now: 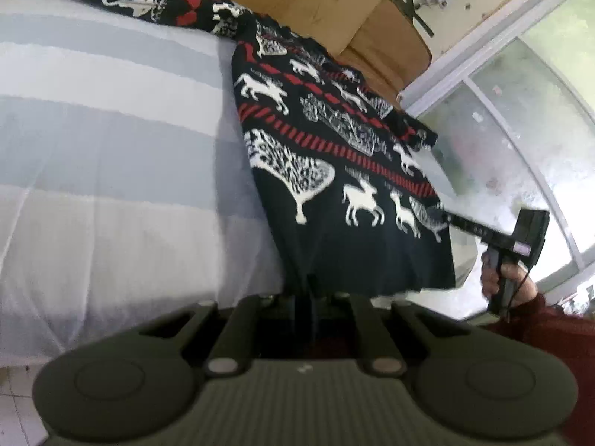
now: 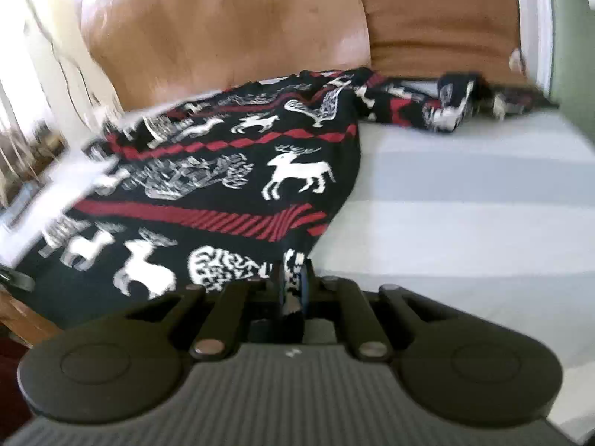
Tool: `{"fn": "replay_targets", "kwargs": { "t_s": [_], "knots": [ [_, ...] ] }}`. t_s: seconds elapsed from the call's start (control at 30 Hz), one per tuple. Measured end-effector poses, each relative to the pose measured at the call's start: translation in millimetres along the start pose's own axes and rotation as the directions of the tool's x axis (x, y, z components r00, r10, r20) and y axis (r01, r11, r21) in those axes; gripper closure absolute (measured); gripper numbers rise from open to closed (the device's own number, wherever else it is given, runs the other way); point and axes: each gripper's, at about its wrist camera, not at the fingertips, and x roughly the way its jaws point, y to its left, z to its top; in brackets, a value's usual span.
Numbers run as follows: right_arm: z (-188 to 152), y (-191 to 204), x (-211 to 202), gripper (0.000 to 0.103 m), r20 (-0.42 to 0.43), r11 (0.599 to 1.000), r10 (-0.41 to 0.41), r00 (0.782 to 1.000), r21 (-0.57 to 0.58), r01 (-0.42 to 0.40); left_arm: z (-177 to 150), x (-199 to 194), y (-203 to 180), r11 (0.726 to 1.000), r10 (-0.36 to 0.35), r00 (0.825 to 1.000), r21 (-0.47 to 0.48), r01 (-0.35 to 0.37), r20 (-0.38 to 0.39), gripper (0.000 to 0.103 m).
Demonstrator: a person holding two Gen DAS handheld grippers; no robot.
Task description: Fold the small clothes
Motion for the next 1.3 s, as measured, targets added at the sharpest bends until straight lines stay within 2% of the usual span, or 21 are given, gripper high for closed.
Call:
{"fn": "replay_targets", "kwargs": {
  "t_s": [0.07,0.1,0.13,0.17,0.2,0.23,0.33,0.4,0.47,0.6,0.73,0.77,0.8,0.87,0.93,1.03,1.13,1.17,1.2,1.23,1.3],
  "knots": [
    [3.8,5.7,2.6,0.081,-0.017,0.997,-0.036,0.999,-0.071,0.035,-2.0,-2.8,-4.2,0.998,0.040,0.999,0.042,-0.039,-0.015,0.092],
    [7.2,7.9,2.0,0.068,-0.023,0.993,-0.055,0.998,-0.103,0.052,-1.3,-9.6,-5.5,0.996,0.059,0.998,0.068,-0.059,-0.001,0.092],
    [11.6,8.3,-0.8,0.060,-0.011,0.989,-0.076,0.997,-0.128,0.074,0.1,-20.5,-5.3,0.993,0.075,0.996,0.088,-0.078,0.039,0.089],
    [18.0,8.4,-2.6,0.060,0.013,0.987,-0.087,0.996,-0.138,0.088,3.2,-36.3,-3.0,0.990,0.094,0.990,0.095,-0.104,0.106,0.075],
    [25.7,7.9,-6.7,0.060,0.038,0.986,-0.085,0.996,-0.139,0.090,6.8,-49.4,-0.8,0.989,0.102,0.980,0.090,-0.119,0.173,0.067],
    [35.7,8.8,-10.2,0.060,0.059,0.988,-0.073,0.996,-0.134,0.080,10.8,-64.0,2.3,0.989,0.101,0.963,0.082,-0.125,0.252,0.054],
    [62.1,24.9,-4.9,0.060,0.087,0.985,-0.008,0.996,-0.171,0.023,25.7,-81.3,7.4,0.990,0.081,0.916,0.073,-0.119,0.394,0.052],
    [83.7,51.3,12.1,0.059,0.073,0.971,0.063,0.995,-0.234,-0.044,36.7,-73.7,8.9,0.994,0.029,0.902,0.082,-0.072,0.430,0.052],
    [107.7,84.7,31.3,0.056,0.047,0.950,0.152,0.987,-0.281,-0.133,47.3,-54.4,10.0,0.994,-0.027,0.903,0.106,-0.021,0.430,0.050],
    [164.8,160.2,79.1,0.044,-0.019,0.899,0.331,0.943,-0.299,-0.321,60.8,-7.4,6.3,0.983,-0.051,0.922,0.180,-0.020,0.383,0.050],
    [207.6,254.0,145.1,0.044,-0.131,0.847,0.368,0.920,-0.361,-0.390,62.1,21.6,16.9,0.979,-0.047,0.947,0.203,-0.020,0.318,0.051],
    [213.8,278.6,160.9,0.044,-0.164,0.822,0.386,0.908,-0.386,-0.419,62.8,21.8,18.6,0.979,-0.077,0.950,0.203,0.015,0.302,0.050],
    [217.6,301.7,177.3,0.044,-0.193,0.796,0.395,0.898,-0.417,-0.440,60.7,17.9,19.1,0.973,-0.103,0.943,0.227,0.029,0.318,0.049],
    [220.5,345.6,210.0,0.044,-0.242,0.750,0.386,0.890,-0.479,-0.455,57.3,13.0,18.5,0.969,-0.112,0.927,0.247,0.021,0.359,0.045],
    [220.6,378.7,245.5,0.042,-0.298,0.735,0.350,0.888,-0.500,-0.457,58.5,15.2,21.0,0.972,-0.121,0.929,0.230,0.040,0.350,0.045],
    [217.2,412.5,302.9,0.037,-0.364,0.764,0.254,0.896,-0.492,-0.416,60.5,17.5,23.0,0.978,-0.110,0.932,0.206,0.039,0.347,0.045],
    [212.2,426.9,347.4,0.031,-0.380,0.805,0.145,0.913,-0.491,-0.332,60.1,18.5,24.3,0.978,-0.115,0.933,0.205,0.046,0.340,0.045],
    [211.7,430.7,356.7,0.033,-0.373,0.816,0.124,0.920,-0.489,-0.308,59.7,18.6,24.4,0.976,-0.120,0.934,0.211,0.049,0.336,0.045],
    [212.3,431.4,355.9,0.051,-0.340,0.815,0.126,0.932,-0.500,-0.292,59.3,19.3,24.2,0.975,-0.122,0.934,0.218,0.049,0.335,0.045],
    [213.7,432.4,353.3,0.083,-0.326,0.804,0.118,0.938,-0.523,-0.283,58.4,19.7,23.8,0.975,-0.119,0.934,0.219,0.045,0.336,0.045],
    [230.1,426.5,338.9,0.083,-0.349,0.804,0.182,0.919,-0.485,-0.343,57.0,19.8,25.1,0.975,-0.124,0.932,0.219,0.050,0.340,0.045]
  ]
}}
